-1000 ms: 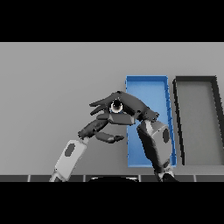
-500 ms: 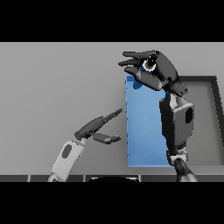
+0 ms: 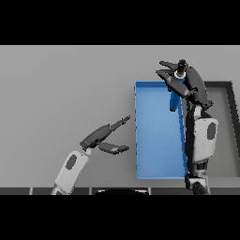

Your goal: Pick up the blue pipe and place it into the blue bin.

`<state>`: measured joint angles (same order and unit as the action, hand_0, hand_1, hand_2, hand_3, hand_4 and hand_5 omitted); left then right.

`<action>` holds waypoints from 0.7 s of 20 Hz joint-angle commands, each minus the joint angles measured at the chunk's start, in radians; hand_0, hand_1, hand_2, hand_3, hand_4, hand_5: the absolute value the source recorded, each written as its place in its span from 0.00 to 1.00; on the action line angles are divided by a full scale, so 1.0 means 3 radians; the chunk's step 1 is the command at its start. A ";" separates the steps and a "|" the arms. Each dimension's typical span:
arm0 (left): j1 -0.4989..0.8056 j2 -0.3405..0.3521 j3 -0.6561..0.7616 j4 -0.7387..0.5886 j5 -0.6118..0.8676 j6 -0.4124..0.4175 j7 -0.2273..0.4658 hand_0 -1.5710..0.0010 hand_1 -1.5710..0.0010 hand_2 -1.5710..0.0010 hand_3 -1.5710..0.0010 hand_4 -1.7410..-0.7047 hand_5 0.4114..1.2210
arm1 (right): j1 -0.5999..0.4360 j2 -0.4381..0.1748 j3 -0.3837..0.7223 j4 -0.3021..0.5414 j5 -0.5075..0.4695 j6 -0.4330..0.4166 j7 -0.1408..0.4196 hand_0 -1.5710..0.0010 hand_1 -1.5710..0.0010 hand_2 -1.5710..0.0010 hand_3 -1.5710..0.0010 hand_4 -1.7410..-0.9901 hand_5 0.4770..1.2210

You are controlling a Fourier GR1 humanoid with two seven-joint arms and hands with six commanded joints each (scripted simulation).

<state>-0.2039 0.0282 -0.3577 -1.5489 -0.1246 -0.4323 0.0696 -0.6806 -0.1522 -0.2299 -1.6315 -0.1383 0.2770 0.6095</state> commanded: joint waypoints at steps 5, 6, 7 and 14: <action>-0.0035 0.0020 0.0009 -0.0005 -0.0053 0.0046 -0.0051 1.00 1.00 1.00 1.00 0.79 0.06 | 0.0530 -0.0125 0.0224 0.0175 0.0155 -0.0347 0.0001 0.00 0.00 0.00 0.00 0.32 1.00; -0.0048 0.0034 0.0021 0.0003 -0.0058 0.0050 -0.0050 1.00 1.00 1.00 1.00 0.78 0.07 | 0.0570 -0.0174 0.0272 0.0271 0.0154 -0.0443 0.0001 0.00 0.00 0.00 0.00 0.32 1.00; -0.0088 0.0018 0.0028 0.0026 -0.0065 0.0064 -0.0031 1.00 1.00 1.00 1.00 0.78 0.07 | 0.0651 -0.0205 0.0329 0.0319 0.0132 -0.0527 0.0001 0.00 0.00 0.00 0.00 0.32 1.00; -0.0096 0.0000 0.0015 0.0089 -0.0108 0.0090 -0.0094 1.00 1.00 1.00 1.00 0.79 0.09 | 0.0936 -0.0847 0.1239 0.0658 -0.0701 -0.1347 -0.0012 0.00 0.00 0.00 0.49 0.17 1.00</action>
<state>-0.2328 0.0279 -0.3534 -1.5223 -0.1569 -0.4054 0.0403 -0.4000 -0.4064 0.1419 -1.4346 -0.3495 -0.1249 0.6076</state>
